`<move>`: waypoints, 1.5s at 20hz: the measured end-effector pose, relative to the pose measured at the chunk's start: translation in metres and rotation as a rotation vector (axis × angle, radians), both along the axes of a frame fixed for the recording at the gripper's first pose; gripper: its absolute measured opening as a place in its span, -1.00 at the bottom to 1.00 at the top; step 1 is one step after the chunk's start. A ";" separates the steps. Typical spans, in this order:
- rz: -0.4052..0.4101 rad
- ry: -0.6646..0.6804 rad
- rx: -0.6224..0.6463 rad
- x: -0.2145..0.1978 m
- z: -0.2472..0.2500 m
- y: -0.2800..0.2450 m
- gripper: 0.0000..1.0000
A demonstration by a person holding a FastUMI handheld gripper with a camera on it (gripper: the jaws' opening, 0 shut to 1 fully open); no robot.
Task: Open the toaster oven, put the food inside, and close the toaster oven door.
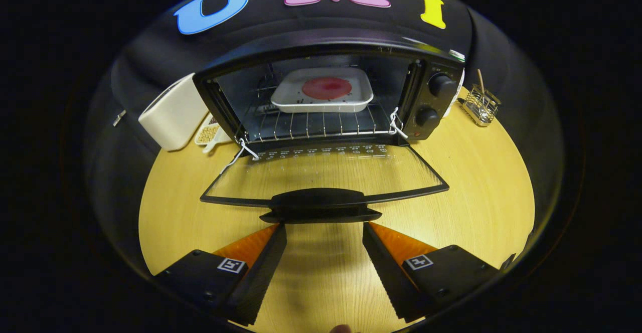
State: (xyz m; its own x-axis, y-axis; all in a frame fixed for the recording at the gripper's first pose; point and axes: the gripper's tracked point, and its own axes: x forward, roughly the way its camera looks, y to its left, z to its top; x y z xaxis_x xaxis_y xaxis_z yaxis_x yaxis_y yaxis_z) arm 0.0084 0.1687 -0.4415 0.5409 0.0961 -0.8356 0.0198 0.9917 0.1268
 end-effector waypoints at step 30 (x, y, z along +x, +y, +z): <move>-0.008 -0.553 -0.012 0.047 0.212 -0.066 0.97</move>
